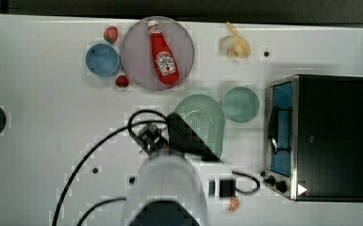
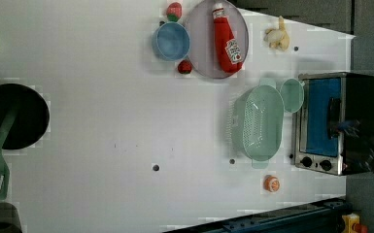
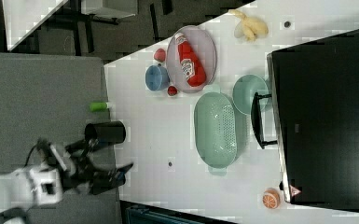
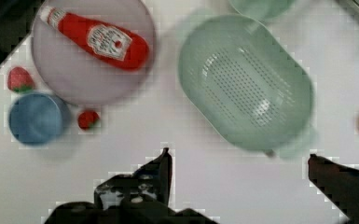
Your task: Drag strainer left to right.
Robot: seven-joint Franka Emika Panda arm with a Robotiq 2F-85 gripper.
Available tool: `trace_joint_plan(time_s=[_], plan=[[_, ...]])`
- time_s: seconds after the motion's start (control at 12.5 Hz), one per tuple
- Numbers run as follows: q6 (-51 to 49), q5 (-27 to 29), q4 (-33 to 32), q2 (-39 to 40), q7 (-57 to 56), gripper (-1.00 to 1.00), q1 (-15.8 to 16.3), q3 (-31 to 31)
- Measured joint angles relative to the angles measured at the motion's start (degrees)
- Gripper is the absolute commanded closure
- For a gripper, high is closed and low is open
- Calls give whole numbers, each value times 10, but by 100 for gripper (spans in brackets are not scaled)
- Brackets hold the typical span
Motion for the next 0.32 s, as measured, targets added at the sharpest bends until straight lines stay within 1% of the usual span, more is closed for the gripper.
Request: trace_joint_plan(time_s=[0.16, 0.32], plan=[[-67, -7, 39, -21, -9, -100, -3, -6], [-97, -12, 68, -23, -30, -100, -8, -22]])
